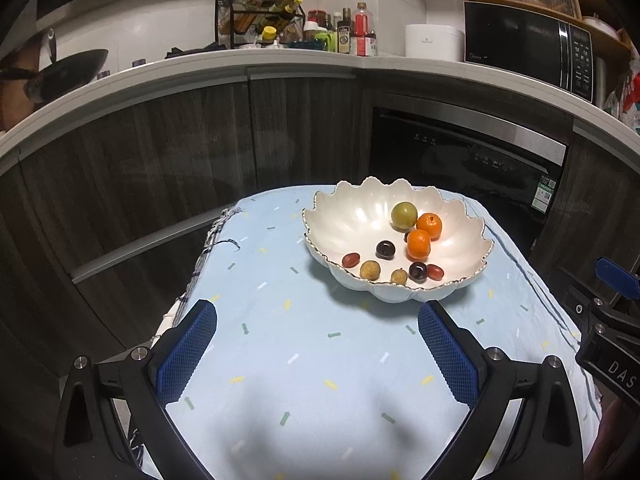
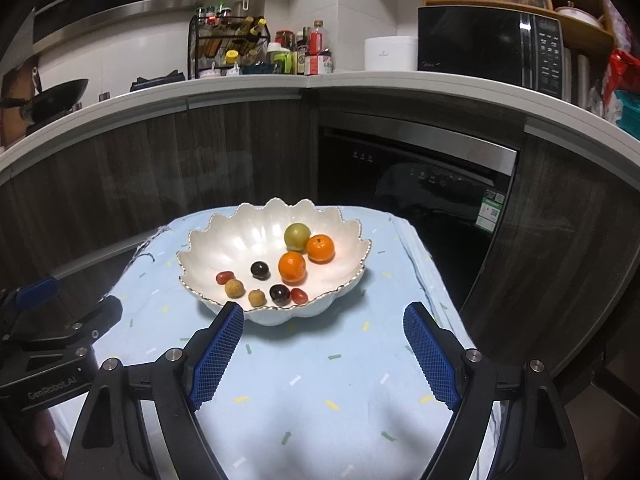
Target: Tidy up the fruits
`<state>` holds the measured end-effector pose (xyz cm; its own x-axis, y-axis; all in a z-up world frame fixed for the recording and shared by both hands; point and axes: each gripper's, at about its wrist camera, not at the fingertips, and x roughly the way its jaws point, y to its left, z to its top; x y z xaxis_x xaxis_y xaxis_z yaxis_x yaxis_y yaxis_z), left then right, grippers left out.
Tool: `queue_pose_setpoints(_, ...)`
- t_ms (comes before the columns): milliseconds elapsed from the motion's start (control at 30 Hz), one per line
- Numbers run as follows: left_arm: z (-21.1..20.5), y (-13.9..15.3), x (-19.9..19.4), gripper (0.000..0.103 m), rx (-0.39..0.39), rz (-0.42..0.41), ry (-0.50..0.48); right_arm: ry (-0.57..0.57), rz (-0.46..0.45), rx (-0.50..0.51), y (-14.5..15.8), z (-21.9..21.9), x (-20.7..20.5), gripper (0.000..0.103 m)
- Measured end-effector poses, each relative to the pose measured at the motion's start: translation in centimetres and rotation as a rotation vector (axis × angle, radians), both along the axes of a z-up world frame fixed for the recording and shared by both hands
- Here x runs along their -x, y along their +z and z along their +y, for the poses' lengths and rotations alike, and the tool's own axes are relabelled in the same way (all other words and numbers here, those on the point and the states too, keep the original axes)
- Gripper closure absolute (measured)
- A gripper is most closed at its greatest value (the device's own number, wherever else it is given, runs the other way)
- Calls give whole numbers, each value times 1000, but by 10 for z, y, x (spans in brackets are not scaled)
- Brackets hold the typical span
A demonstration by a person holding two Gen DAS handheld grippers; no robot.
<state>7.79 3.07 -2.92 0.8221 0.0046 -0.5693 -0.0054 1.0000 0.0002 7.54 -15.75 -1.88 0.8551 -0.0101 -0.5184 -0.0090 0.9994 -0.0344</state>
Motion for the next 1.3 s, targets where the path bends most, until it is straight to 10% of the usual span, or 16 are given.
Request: queue_pose_setpoints(1300, -3, -7, 37, 0, -10, -51, 19, -25, -57, -43, -8, -16, 36, 10)
